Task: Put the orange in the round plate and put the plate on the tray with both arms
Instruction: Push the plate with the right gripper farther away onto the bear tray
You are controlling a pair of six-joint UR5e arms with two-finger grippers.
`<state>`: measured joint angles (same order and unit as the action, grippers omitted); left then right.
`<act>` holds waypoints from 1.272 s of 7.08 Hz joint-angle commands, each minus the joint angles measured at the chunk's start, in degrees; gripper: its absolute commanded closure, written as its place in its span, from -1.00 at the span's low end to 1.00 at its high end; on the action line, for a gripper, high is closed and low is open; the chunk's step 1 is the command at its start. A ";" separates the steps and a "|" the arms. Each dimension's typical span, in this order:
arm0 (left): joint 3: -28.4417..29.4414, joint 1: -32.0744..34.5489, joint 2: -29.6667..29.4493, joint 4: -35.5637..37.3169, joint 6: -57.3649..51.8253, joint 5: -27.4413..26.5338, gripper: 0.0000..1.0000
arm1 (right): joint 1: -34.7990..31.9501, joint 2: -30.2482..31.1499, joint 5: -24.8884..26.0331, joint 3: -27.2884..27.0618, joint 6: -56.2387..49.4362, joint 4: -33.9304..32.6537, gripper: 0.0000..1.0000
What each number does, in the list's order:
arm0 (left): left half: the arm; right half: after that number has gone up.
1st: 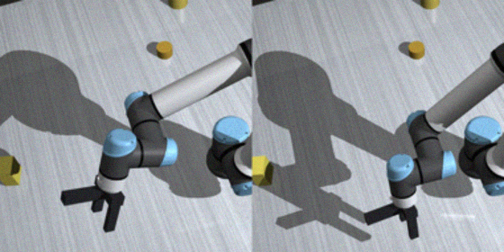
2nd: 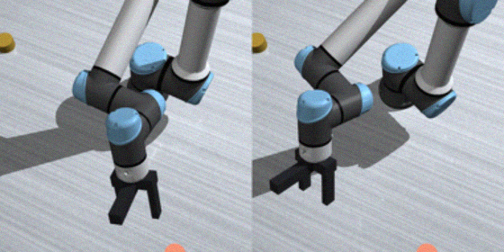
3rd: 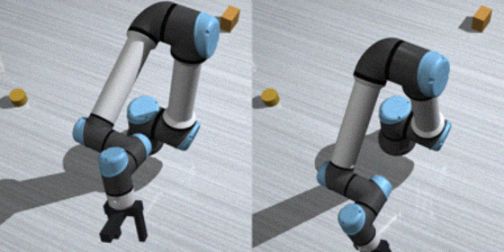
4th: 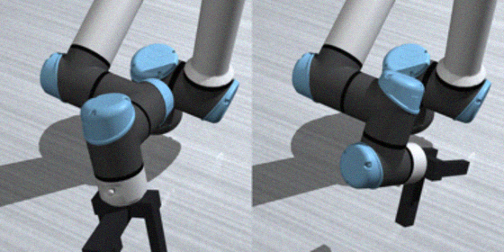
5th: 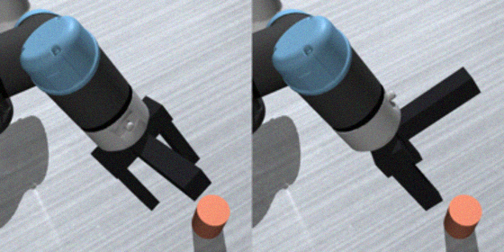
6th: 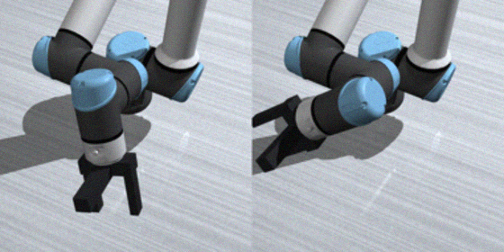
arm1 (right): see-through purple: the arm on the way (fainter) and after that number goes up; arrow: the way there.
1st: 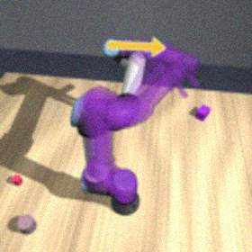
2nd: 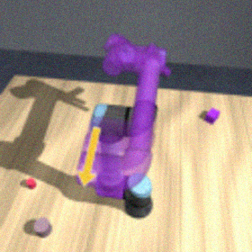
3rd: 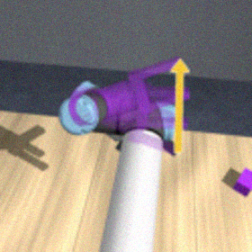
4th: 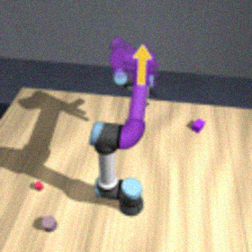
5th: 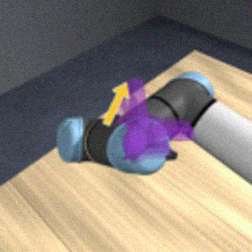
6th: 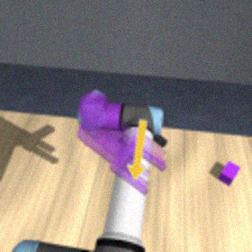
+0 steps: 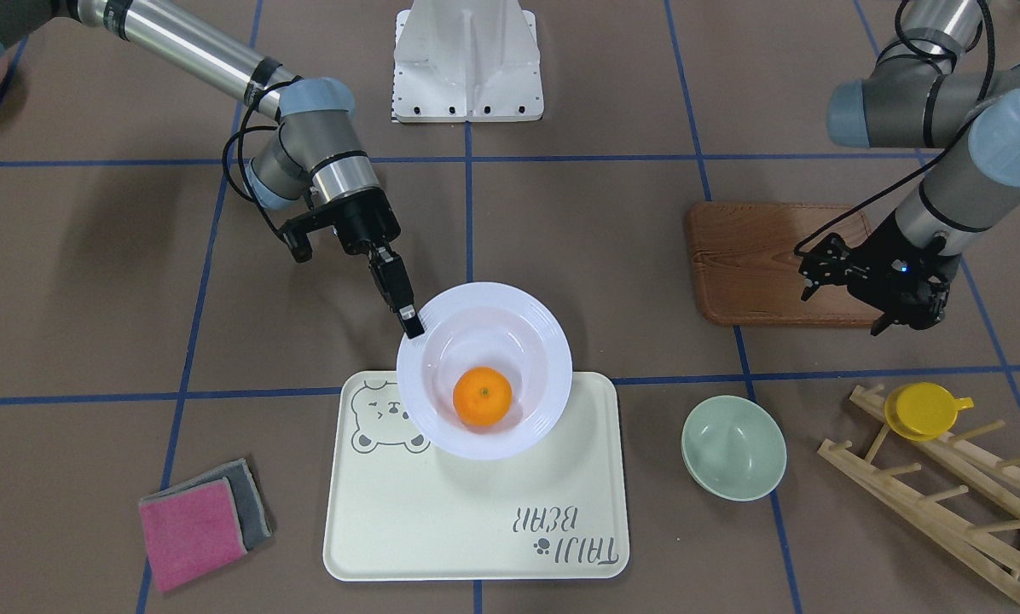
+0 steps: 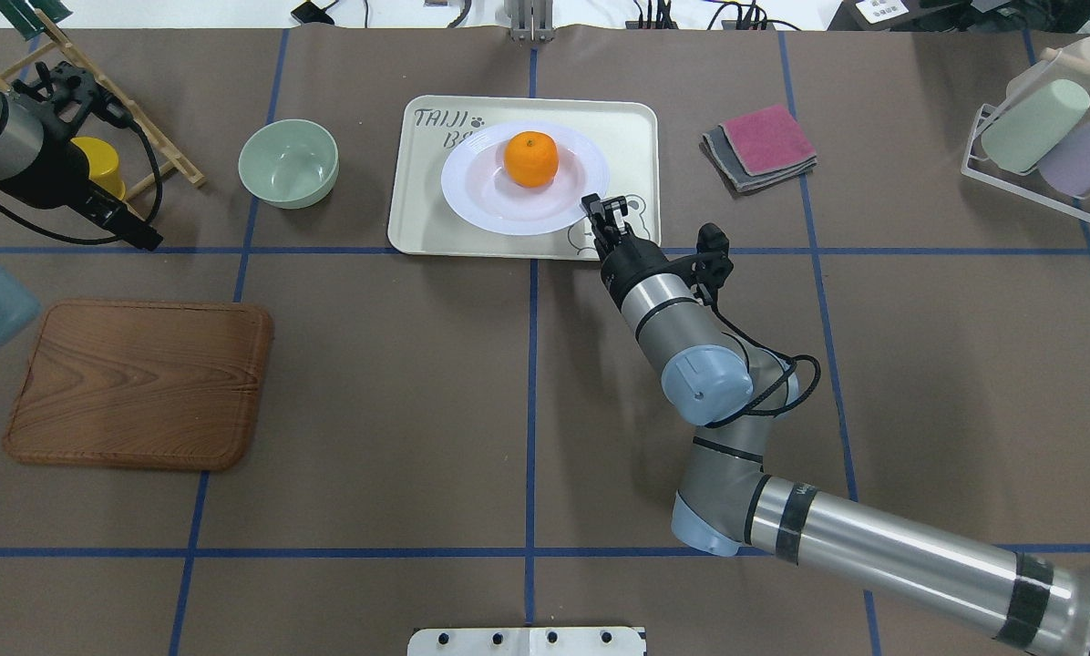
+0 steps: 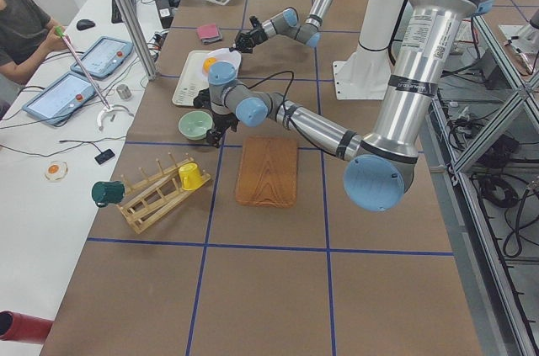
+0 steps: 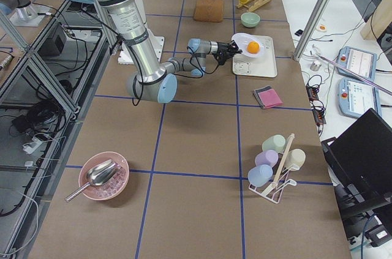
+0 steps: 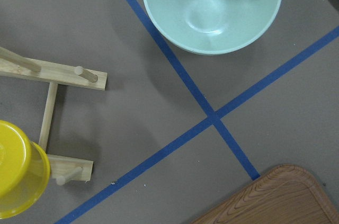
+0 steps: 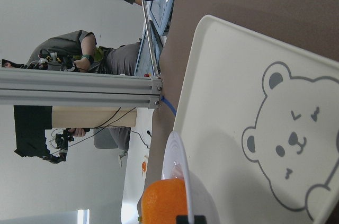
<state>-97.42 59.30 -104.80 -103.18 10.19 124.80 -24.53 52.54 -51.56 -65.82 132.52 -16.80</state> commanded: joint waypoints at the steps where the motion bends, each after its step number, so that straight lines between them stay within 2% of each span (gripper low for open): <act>1: -0.05 0.03 0.03 0.00 0.00 0.00 -1.00 | -0.60 -3.66 -0.20 6.38 0.90 -0.17 1.00; 4: -0.05 0.03 0.03 0.00 0.00 0.00 -1.00 | -0.96 -4.72 -1.17 7.11 0.90 -0.17 1.00; 5: -0.05 0.03 0.03 0.00 0.00 0.00 -1.00 | -0.96 -4.90 -1.87 7.81 0.81 -1.04 0.92; 7: -0.05 0.03 0.20 0.00 0.00 0.00 -1.00 | -2.00 -4.99 -4.24 7.99 0.63 -1.05 -0.72; 8: -0.05 0.03 0.12 0.00 0.00 0.00 -1.00 | -2.53 -5.25 -5.29 7.91 0.37 -1.05 -1.00; 9: -0.05 0.03 0.20 0.00 0.00 0.00 -1.00 | -2.80 -5.17 -5.48 7.21 -1.02 -1.13 -1.00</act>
<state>-97.47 59.33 -104.65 -103.18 10.20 124.80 -26.86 47.41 -56.36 -58.06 132.66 -17.85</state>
